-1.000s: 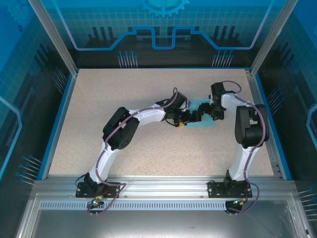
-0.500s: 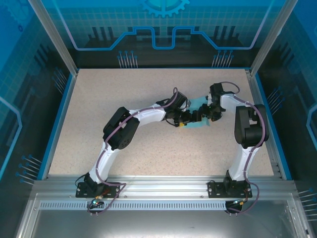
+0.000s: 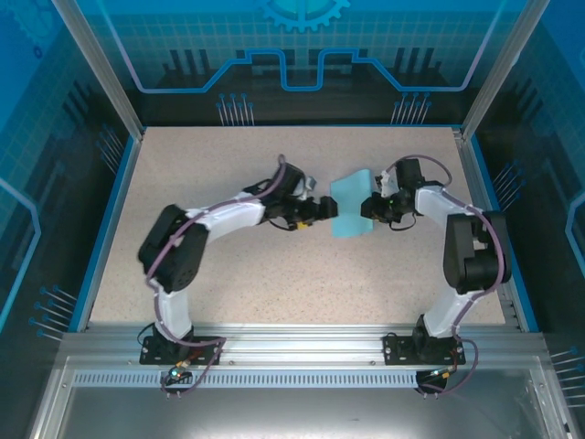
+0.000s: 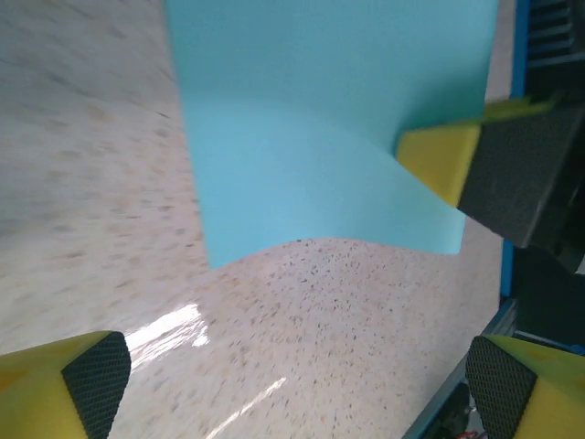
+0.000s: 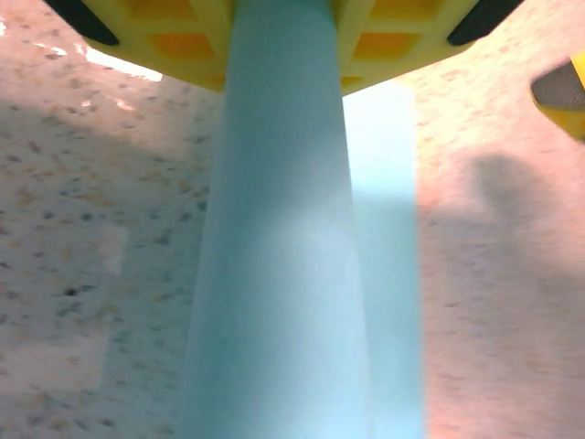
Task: Fold a paper plane with a square sheet of paper (fold left side to right side)
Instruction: Pick up the square sheet of paper from the middle-right of the table, then place a square sheet of paper at the center of the table.
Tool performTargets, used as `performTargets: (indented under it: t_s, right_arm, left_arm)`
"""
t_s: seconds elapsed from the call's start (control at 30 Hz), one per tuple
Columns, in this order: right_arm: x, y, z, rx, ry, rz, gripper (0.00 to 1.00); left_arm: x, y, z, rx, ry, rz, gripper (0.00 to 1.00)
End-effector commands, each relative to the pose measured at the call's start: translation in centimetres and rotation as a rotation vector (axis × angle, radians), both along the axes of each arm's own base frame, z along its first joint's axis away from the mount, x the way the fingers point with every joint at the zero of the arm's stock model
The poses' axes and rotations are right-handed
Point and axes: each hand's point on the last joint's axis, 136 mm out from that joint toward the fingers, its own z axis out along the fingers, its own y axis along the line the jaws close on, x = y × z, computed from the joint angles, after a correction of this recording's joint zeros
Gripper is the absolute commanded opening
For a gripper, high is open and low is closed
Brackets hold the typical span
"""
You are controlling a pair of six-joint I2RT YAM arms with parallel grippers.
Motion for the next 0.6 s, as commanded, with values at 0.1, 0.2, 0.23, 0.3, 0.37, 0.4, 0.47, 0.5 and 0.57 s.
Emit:
performTargets:
  t_s: [0.1, 0.2, 0.23, 0.3, 0.37, 0.4, 0.47, 0.5, 0.57]
  right_arm:
    - [-1.2, 2.8, 8.5, 0.301, -0.23, 0.126, 0.21]
    - [-3.0, 4.0, 13.0, 0.41, -0.328, 0.202, 0.21]
    - [-3.6, 4.3, 14.5, 0.438, -0.359, 0.221, 0.21]
    - [-4.9, 4.7, 17.2, 0.484, -0.412, 0.252, 0.21]
    - [-6.2, 5.1, 19.8, 0.519, -0.458, 0.278, 0.21]
    - [-6.8, 5.3, 20.7, 0.532, -0.473, 0.29, 0.21]
    - [-7.9, 5.9, 22.6, 0.556, -0.493, 0.311, 0.21]
    - [-8.5, 6.2, 23.3, 0.57, -0.498, 0.328, 0.21]
    - [-9.8, 7.0, 24.8, 0.593, -0.511, 0.364, 0.21]
  left_arm:
    - [0.1, 5.8, 6.4, -0.119, -0.175, 0.061, 0.98]
    - [-0.9, 6.6, 10.1, -0.219, -0.266, 0.031, 0.98]
    - [-1.3, 6.6, 11.5, -0.254, -0.301, 0.012, 0.98]
    - [-2.1, 6.3, 14.4, -0.321, -0.384, -0.029, 0.98]
    - [-3.2, 6.0, 17.4, -0.392, -0.464, -0.078, 0.99]
    - [-3.5, 5.9, 18.5, -0.415, -0.494, -0.091, 0.98]
    - [-4.2, 5.9, 20.5, -0.453, -0.553, -0.12, 0.98]
    - [-4.4, 5.8, 21.2, -0.466, -0.57, -0.131, 0.99]
    - [-4.9, 5.7, 22.4, -0.495, -0.597, -0.158, 0.98]
